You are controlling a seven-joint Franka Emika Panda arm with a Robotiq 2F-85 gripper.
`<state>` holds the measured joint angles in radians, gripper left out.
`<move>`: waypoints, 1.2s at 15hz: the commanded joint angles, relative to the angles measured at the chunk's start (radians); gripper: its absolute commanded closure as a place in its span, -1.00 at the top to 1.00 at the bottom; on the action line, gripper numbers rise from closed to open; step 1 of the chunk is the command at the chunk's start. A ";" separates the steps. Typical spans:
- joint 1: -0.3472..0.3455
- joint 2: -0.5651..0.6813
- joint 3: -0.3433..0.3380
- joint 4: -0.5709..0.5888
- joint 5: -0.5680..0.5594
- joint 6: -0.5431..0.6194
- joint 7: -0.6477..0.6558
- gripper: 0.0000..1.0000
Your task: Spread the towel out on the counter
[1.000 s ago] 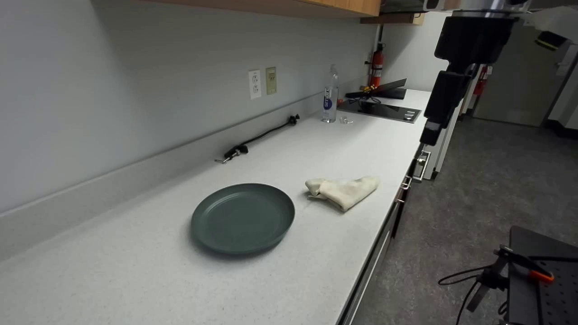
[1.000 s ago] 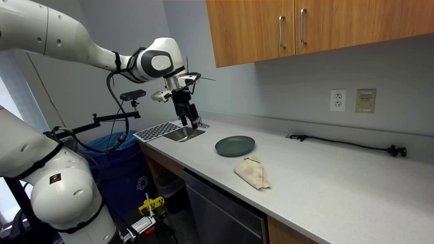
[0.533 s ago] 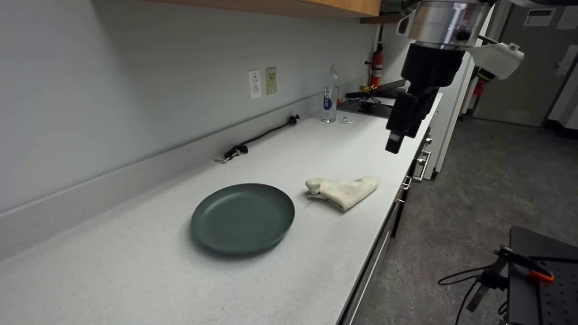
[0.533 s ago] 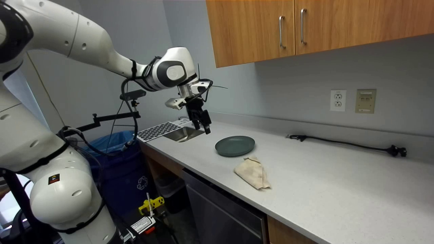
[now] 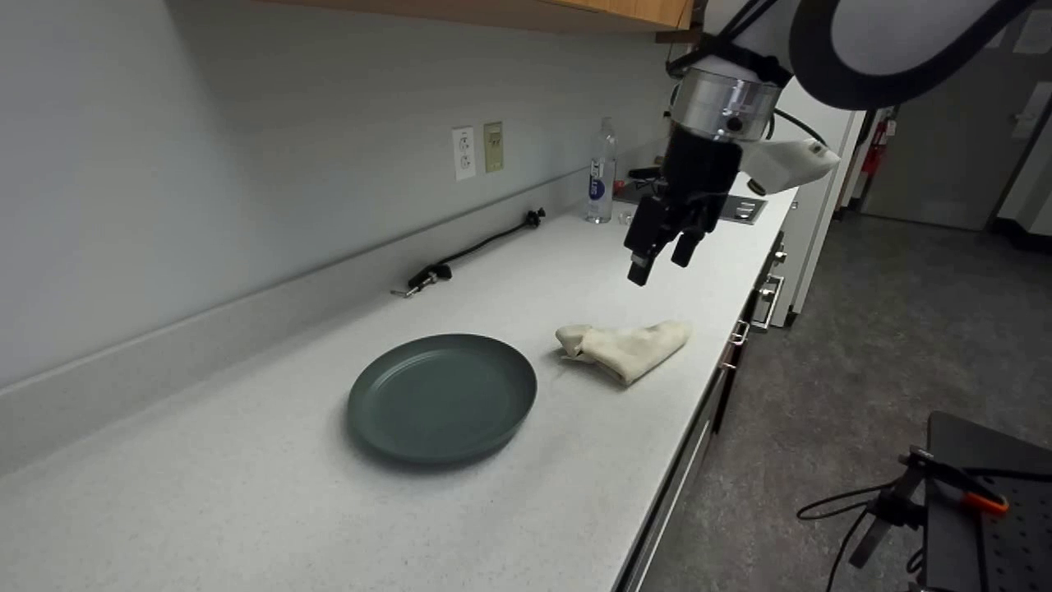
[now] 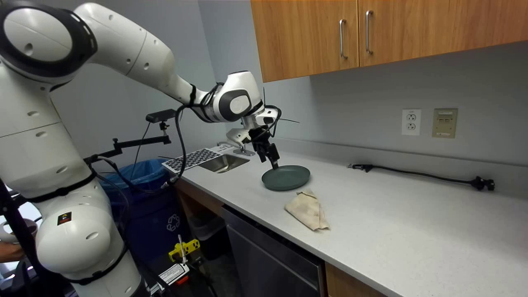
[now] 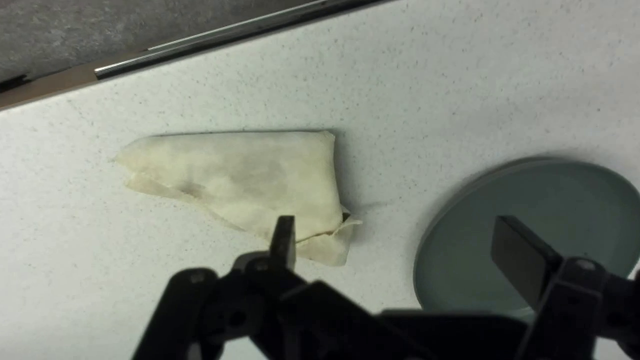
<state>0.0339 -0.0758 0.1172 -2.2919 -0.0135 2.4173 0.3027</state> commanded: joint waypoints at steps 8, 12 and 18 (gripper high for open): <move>0.031 0.294 -0.074 0.179 -0.012 0.222 0.206 1.00; 0.065 0.369 -0.109 0.215 0.000 0.256 0.289 1.00; 0.088 0.441 -0.133 0.254 0.064 0.267 0.404 1.00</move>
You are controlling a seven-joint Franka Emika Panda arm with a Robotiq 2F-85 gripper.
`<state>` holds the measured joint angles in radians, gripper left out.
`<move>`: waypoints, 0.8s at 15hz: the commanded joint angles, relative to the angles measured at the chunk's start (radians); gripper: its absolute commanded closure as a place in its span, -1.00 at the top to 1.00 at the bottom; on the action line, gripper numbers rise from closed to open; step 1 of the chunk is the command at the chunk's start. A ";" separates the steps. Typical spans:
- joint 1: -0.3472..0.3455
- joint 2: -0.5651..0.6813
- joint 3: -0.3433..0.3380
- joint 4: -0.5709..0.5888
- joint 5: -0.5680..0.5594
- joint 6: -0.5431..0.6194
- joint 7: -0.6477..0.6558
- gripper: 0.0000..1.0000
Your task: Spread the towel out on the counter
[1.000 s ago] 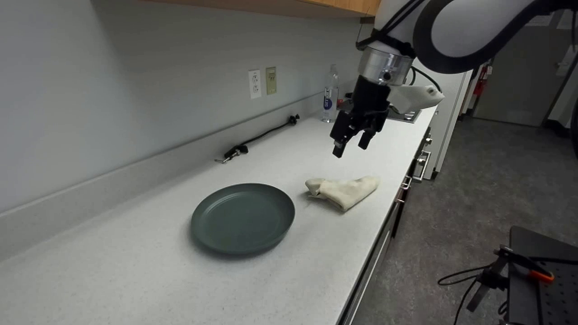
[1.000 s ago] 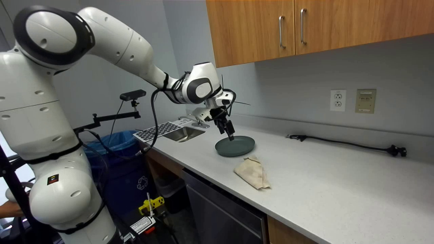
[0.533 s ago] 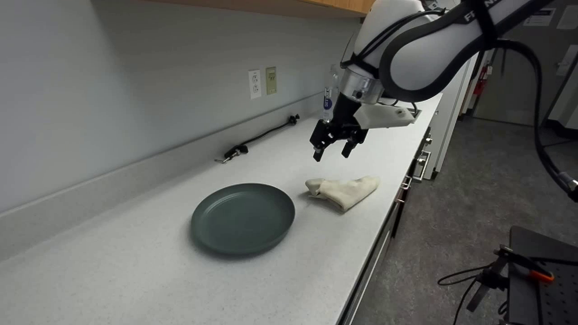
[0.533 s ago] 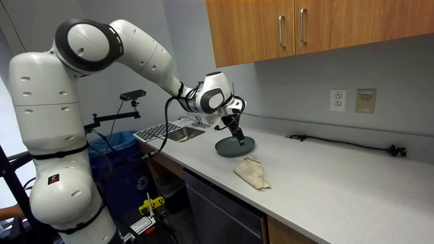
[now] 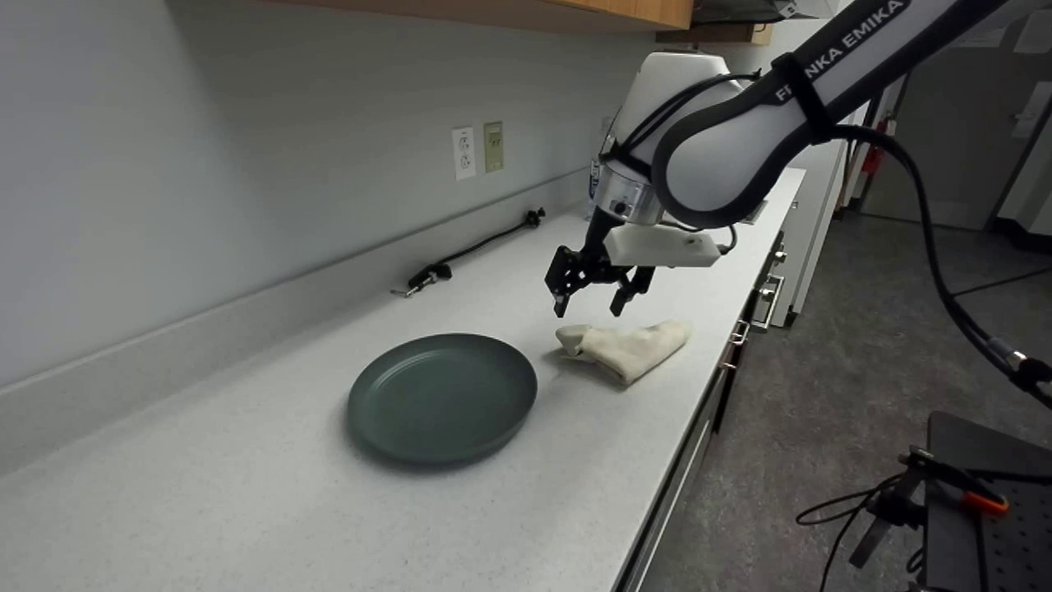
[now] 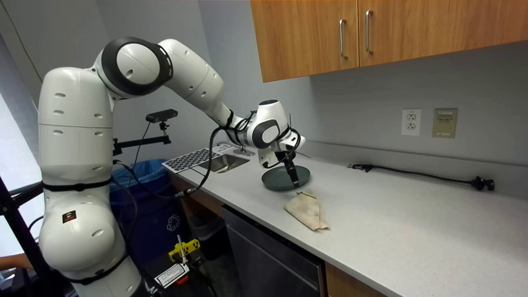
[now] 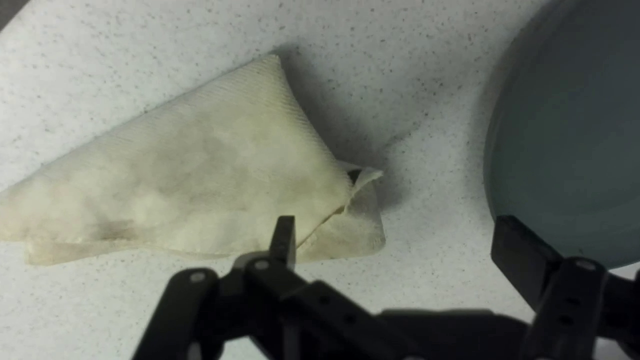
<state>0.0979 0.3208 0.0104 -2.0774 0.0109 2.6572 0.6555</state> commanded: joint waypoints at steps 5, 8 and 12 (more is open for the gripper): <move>0.014 0.090 -0.035 0.067 0.100 0.071 0.085 1.00; 0.016 0.126 -0.045 0.084 0.126 0.109 0.089 1.00; 0.022 0.115 -0.060 0.063 0.116 0.092 0.066 1.00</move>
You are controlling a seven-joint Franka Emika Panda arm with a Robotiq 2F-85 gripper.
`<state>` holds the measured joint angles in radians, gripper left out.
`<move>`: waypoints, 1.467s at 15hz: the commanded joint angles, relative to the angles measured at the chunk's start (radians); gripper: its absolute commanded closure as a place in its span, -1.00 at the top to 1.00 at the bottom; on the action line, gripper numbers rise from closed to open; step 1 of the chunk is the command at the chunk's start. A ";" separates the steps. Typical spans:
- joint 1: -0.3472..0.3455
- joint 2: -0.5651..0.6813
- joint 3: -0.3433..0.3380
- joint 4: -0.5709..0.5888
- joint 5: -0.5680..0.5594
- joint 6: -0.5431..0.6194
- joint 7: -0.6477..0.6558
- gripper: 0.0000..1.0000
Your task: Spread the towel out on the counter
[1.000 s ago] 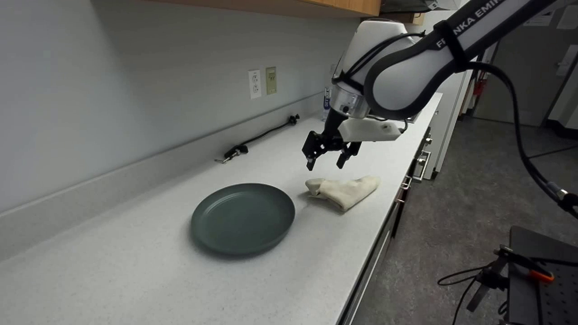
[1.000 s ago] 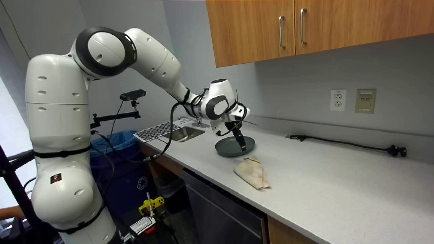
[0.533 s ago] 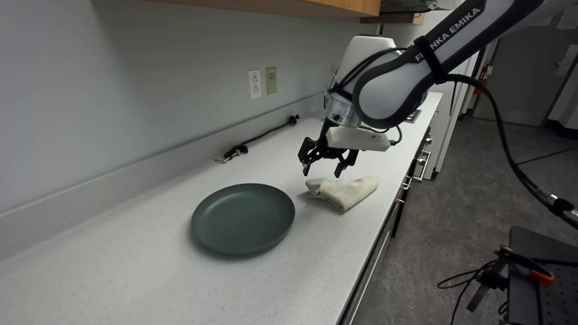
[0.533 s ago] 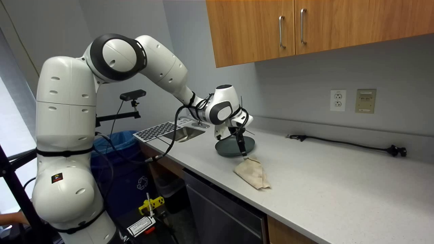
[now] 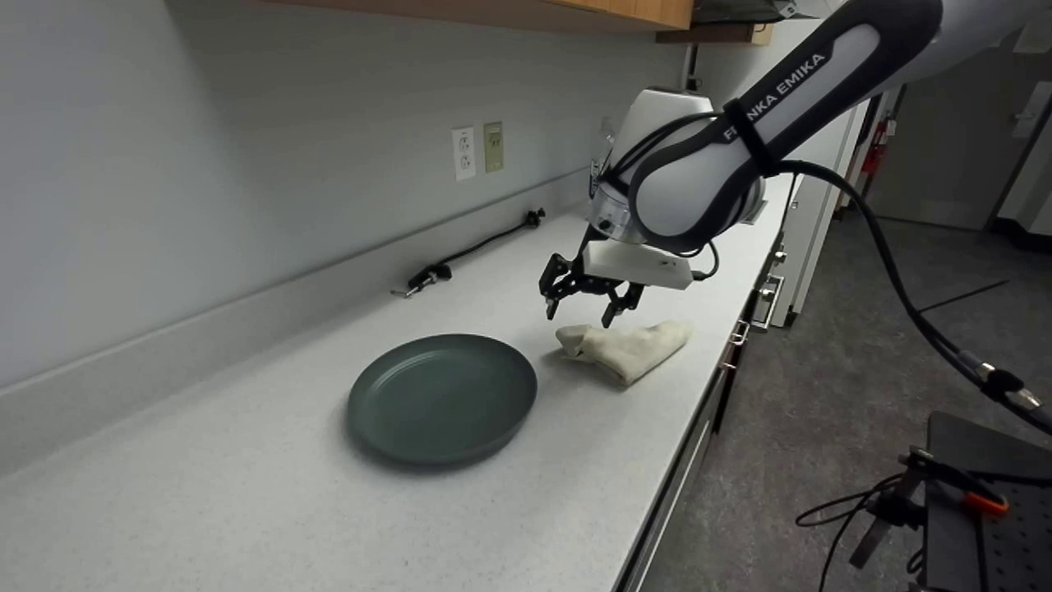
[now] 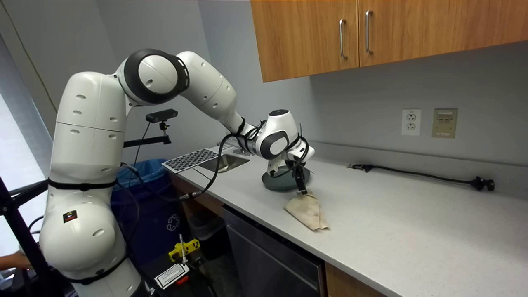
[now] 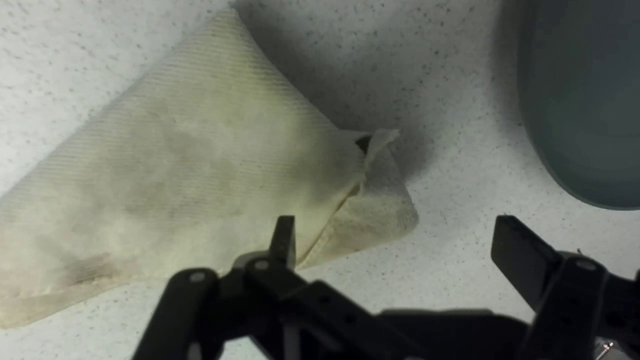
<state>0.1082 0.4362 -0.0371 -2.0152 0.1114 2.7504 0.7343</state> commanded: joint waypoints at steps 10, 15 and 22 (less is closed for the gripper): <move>0.009 0.036 0.000 0.037 0.042 -0.007 -0.013 1.00; 0.014 0.083 0.017 0.077 0.052 0.003 -0.022 1.00; 0.010 0.133 0.032 0.152 0.061 -0.006 -0.040 1.00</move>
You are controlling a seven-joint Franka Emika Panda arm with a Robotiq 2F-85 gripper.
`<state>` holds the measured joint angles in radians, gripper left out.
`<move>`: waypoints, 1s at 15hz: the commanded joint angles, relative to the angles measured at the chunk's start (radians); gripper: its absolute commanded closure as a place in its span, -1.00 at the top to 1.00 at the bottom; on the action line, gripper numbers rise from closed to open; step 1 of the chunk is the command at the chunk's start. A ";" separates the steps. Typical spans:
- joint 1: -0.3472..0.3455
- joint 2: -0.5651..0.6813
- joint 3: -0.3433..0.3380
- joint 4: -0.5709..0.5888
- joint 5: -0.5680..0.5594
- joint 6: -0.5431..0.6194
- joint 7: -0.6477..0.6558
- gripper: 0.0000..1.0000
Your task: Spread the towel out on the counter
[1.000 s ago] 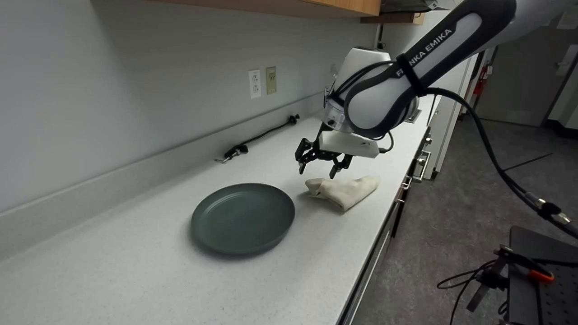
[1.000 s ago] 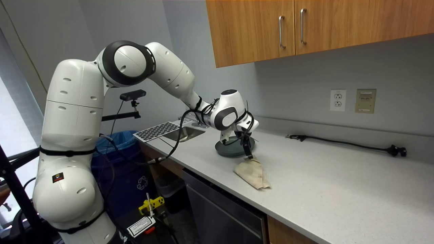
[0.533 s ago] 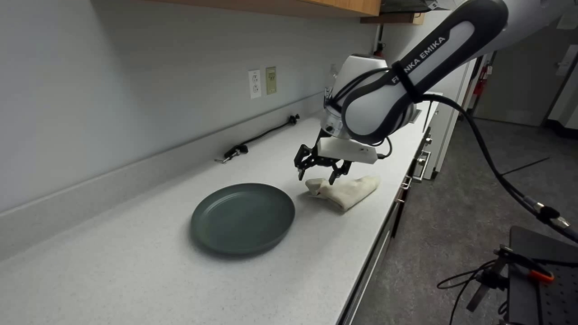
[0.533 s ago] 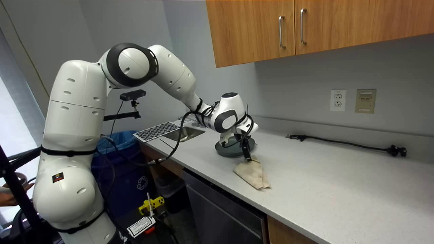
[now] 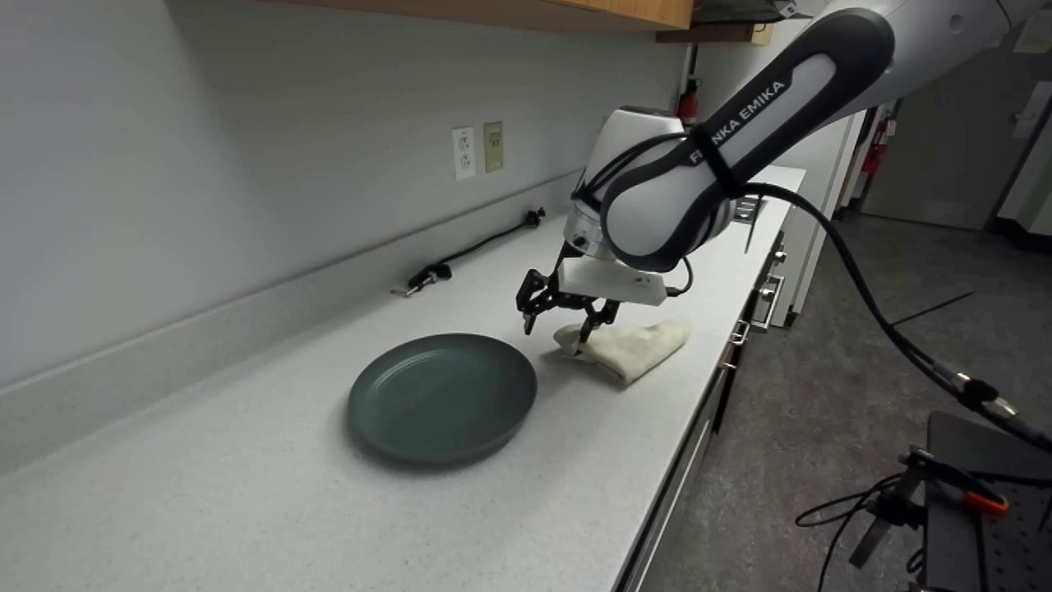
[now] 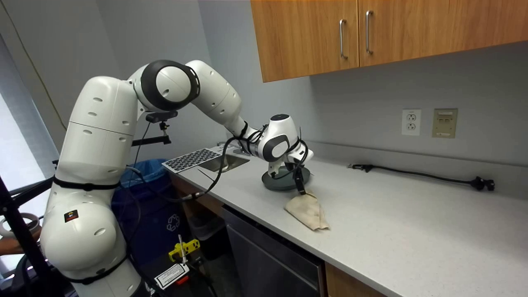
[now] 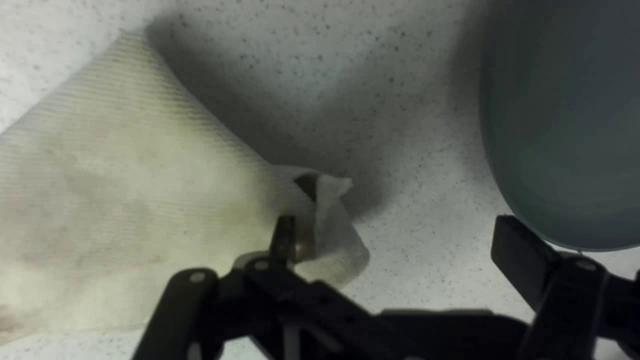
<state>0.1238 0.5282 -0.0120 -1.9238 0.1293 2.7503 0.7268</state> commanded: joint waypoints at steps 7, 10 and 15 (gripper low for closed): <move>-0.008 0.086 0.004 0.120 0.062 -0.007 -0.028 0.38; -0.003 0.098 -0.002 0.134 0.055 -0.004 -0.027 -0.09; -0.010 0.098 -0.006 0.148 0.061 0.000 -0.025 -0.84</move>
<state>0.1193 0.6081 -0.0164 -1.8163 0.1527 2.7503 0.7269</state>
